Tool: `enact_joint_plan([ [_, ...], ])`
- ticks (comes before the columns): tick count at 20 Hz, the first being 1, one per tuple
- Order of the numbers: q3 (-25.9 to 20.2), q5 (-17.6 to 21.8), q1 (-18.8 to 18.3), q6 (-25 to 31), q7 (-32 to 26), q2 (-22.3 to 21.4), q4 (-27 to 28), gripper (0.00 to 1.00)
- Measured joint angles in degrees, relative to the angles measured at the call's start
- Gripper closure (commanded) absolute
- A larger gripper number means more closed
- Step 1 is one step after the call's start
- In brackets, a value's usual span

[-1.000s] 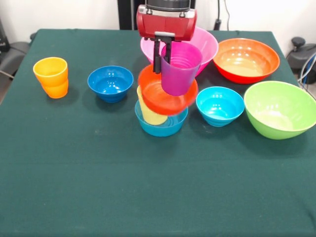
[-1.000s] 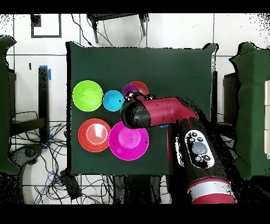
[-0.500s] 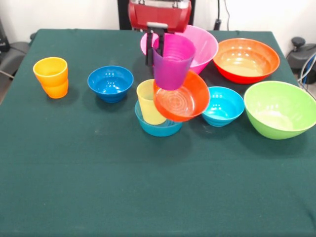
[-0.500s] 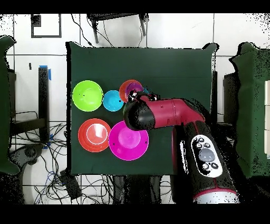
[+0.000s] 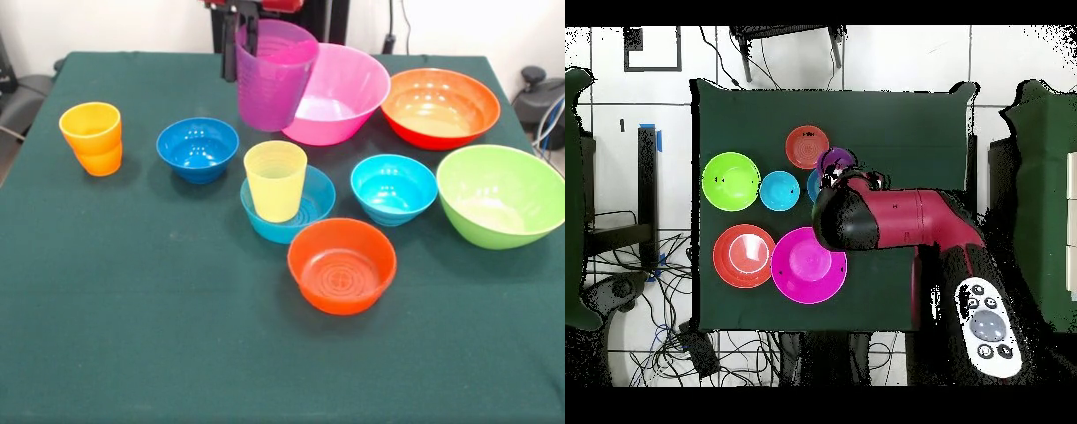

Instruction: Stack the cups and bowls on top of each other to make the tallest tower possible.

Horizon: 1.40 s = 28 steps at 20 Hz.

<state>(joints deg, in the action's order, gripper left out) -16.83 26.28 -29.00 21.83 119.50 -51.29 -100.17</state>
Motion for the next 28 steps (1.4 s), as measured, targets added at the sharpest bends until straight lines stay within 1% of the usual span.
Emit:
enact_joint_plan([
  [5,-1.0,0.0,-0.4,0.6,0.0,-1.1,0.0,1.00],
  [14,-1.5,0.0,-0.1,0.9,0.0,-1.3,0.0,1.00],
  [28,-1.6,0.0,0.7,1.6,0.0,0.6,1.1,1.00],
])
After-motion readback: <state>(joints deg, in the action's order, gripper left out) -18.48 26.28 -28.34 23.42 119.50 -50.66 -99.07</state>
